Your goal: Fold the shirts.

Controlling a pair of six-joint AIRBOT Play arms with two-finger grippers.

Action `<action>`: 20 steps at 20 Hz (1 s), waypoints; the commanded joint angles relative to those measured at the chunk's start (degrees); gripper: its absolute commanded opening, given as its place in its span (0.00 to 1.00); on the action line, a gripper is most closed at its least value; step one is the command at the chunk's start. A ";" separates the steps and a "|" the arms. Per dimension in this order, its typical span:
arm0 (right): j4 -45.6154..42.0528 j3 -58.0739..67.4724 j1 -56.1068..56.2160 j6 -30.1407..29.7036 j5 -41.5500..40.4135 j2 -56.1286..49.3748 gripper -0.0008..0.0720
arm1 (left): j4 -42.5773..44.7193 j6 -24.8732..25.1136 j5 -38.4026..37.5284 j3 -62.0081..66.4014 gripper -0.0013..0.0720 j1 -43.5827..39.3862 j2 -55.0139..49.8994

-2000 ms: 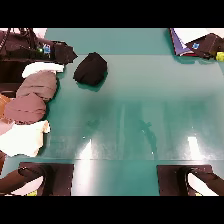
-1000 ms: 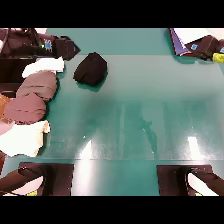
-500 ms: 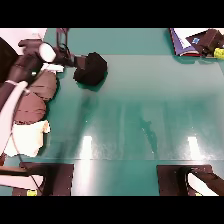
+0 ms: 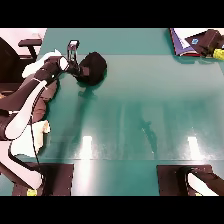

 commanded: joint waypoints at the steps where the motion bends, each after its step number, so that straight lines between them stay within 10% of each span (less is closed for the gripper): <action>1: 0.02 0.68 0.04 0.04 0.72 0.09 0.04 | 0.50 0.11 -7.21 8.04 0.06 0.07 -0.33; 13: -0.48 24.57 -1.81 0.02 8.57 0.09 0.04 | 1.38 2.58 -24.55 22.86 0.06 -6.60 32.85; 20: -0.42 26.62 -1.70 0.74 14.58 0.09 0.04 | -2.12 1.07 -23.10 -3.91 0.10 -23.76 32.59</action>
